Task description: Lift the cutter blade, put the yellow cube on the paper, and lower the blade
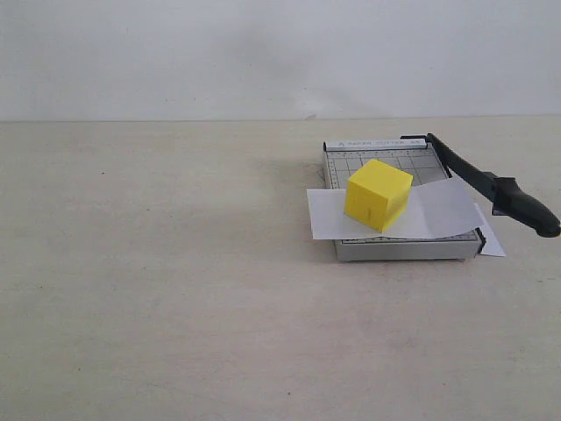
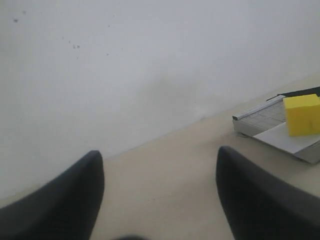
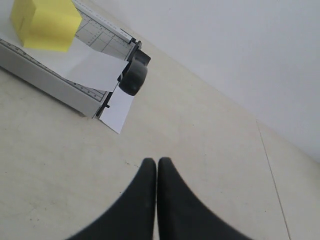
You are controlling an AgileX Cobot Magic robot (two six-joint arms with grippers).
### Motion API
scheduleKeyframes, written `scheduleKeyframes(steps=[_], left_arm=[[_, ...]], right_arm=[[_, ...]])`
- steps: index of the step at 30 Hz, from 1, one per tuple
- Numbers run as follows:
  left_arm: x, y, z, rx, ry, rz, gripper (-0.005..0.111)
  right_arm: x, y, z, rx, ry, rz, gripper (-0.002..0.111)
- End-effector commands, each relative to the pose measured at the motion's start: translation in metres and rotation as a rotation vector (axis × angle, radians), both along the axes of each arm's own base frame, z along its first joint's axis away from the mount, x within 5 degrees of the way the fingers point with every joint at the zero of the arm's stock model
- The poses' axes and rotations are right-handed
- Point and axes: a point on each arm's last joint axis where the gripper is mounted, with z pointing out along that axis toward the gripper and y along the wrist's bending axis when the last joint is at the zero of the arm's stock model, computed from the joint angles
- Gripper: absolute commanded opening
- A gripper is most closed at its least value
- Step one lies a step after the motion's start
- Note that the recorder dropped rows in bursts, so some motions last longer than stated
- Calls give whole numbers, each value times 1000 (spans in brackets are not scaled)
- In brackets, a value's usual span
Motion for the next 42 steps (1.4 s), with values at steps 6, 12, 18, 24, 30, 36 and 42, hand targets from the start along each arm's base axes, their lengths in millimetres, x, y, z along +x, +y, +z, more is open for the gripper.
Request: scheduleKeyframes(steps=[6, 12, 18, 24, 30, 36, 42], left_arm=[[0, 3, -14, -123, 171, 37, 62], [-1, 2, -22, -143, 261, 35, 62], [-1, 4, -21, -59, 232, 53, 62], [0, 5, -16, -34, 174, 52, 62], [-1, 3, -23, -54, 253, 41, 40], [-1, 3, -23, -77, 257, 40, 4], [-1, 3, -23, -168, 280, 44, 4]], right_arm=[[0, 0, -1, -2, -8, -1, 1], [-1, 0, -1, -1, -6, 0, 1], [0, -1, 3, 273, -52, -89, 1], [0, -2, 3, 699, -49, -213, 1], [0, -2, 1, 689, -32, -218, 1], [-1, -2, -1, 677, -4, -219, 1], [-1, -2, -1, 673, -4, -218, 1]])
